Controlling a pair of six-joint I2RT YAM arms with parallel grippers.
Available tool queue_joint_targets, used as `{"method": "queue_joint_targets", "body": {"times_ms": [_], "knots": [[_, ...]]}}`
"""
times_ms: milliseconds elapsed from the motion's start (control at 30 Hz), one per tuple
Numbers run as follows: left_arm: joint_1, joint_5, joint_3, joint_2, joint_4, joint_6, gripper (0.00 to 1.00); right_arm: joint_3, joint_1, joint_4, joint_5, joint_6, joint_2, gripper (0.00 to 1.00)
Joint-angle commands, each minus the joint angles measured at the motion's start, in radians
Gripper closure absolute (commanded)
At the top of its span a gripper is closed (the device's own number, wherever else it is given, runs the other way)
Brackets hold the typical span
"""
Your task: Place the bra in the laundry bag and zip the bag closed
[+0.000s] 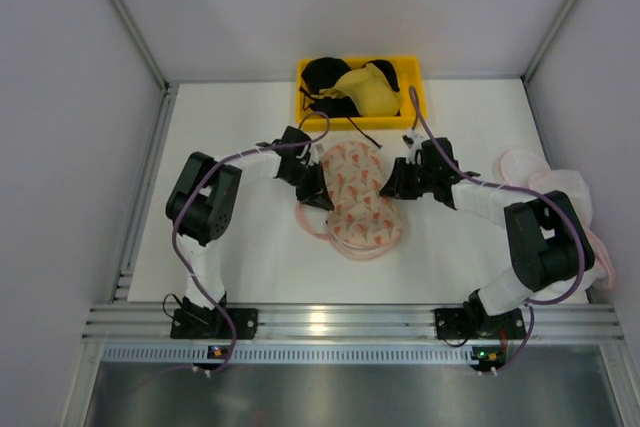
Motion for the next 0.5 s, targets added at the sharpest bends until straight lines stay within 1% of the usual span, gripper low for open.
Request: {"method": "queue_joint_targets", "body": {"times_ms": [0, 33, 67, 133, 167, 233, 267, 333, 400, 467], "knots": [[0.014, -0.028, 0.044, 0.011, -0.035, 0.066, 0.93, 0.014, 0.017, 0.012, -0.022, -0.028, -0.024, 0.76], [0.020, -0.036, 0.055, 0.016, -0.055, 0.104, 1.00, 0.022, 0.014, -0.002, -0.023, -0.039, -0.034, 0.62], [0.026, -0.051, 0.053, 0.016, -0.093, 0.121, 1.00, 0.023, 0.008, -0.010, -0.026, -0.042, -0.038, 0.53], [0.044, -0.056, 0.047, 0.016, -0.110, 0.153, 1.00, 0.033, -0.018, -0.016, -0.043, -0.057, -0.044, 0.38], [0.049, -0.077, 0.053, 0.019, -0.130, 0.188, 1.00, 0.033, -0.029, -0.017, -0.049, -0.062, -0.045, 0.35], [0.064, -0.076, 0.055, 0.028, -0.155, 0.237, 1.00, 0.030, -0.066, -0.016, -0.075, -0.056, -0.044, 0.28], [0.067, -0.087, 0.063, 0.037, -0.165, 0.251, 1.00, 0.028, -0.075, -0.016, -0.089, -0.053, -0.039, 0.26], [0.075, -0.087, 0.072, 0.049, -0.175, 0.282, 1.00, 0.020, -0.084, 0.004, -0.155, -0.027, -0.019, 0.25], [0.078, -0.090, 0.098, 0.075, -0.187, 0.291, 1.00, 0.010, -0.078, 0.061, -0.236, 0.007, -0.001, 0.25], [0.081, -0.075, 0.113, 0.104, -0.188, 0.293, 1.00, 0.011, -0.061, 0.078, -0.276, 0.024, 0.033, 0.24]]}}
